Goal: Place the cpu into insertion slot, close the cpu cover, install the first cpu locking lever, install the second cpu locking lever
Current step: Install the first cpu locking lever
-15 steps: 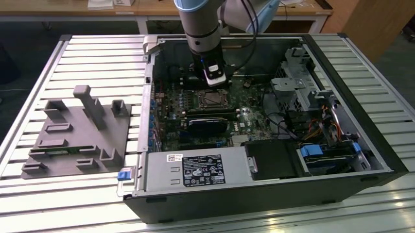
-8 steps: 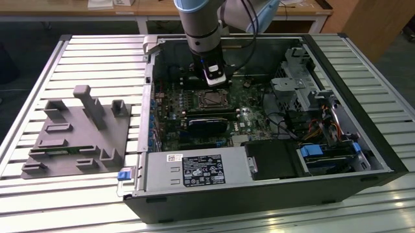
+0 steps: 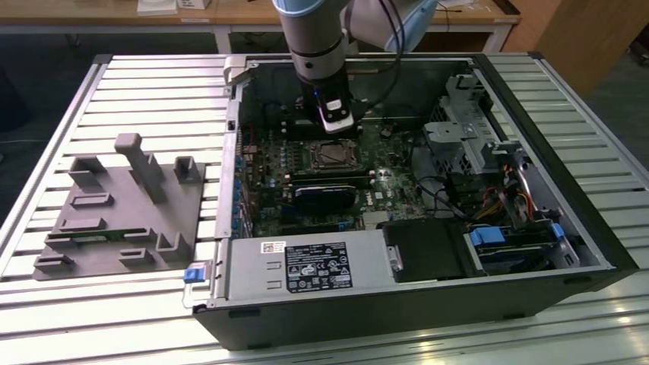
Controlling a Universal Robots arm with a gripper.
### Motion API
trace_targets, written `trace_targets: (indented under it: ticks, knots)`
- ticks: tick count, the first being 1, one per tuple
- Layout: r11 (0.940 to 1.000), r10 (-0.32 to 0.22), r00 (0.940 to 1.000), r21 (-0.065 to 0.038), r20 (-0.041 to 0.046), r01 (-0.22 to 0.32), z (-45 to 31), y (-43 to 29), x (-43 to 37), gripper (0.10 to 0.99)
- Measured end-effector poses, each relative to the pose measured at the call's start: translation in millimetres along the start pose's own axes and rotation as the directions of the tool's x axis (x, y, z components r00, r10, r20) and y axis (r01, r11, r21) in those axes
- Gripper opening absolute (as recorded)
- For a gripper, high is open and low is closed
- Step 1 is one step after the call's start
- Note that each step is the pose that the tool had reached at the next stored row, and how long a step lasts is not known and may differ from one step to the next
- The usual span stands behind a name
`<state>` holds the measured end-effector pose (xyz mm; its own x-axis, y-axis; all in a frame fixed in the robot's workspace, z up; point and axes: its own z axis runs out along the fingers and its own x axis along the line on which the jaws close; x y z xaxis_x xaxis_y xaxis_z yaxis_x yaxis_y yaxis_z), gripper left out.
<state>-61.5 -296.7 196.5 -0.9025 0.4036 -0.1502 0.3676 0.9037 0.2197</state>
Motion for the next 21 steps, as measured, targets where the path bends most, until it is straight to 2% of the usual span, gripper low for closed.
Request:
trace_targets:
  ticks: [6, 12, 13, 16, 21]
  knots:
    - [1.0000, 0.000, 1.0000, 0.000, 0.0000, 0.000, -8.8, 2.0, -1.4, 0.106]
    - [1.0000, 0.000, 1.0000, 0.000, -0.0001, 0.000, -9.2, 2.1, -1.5, 0.106]
    - [1.0000, -0.001, 1.0000, 0.003, -0.0010, 0.001, -9.1, 2.3, -1.8, 0.106]
    - [0.9997, -0.002, 1.0000, 0.024, -0.0091, 0.002, -8.3, 3.0, -3.8, 0.106]
    - [0.9974, -0.005, 0.9997, 0.072, -0.0223, 0.007, -7.4, 4.1, -6.5, 0.106]
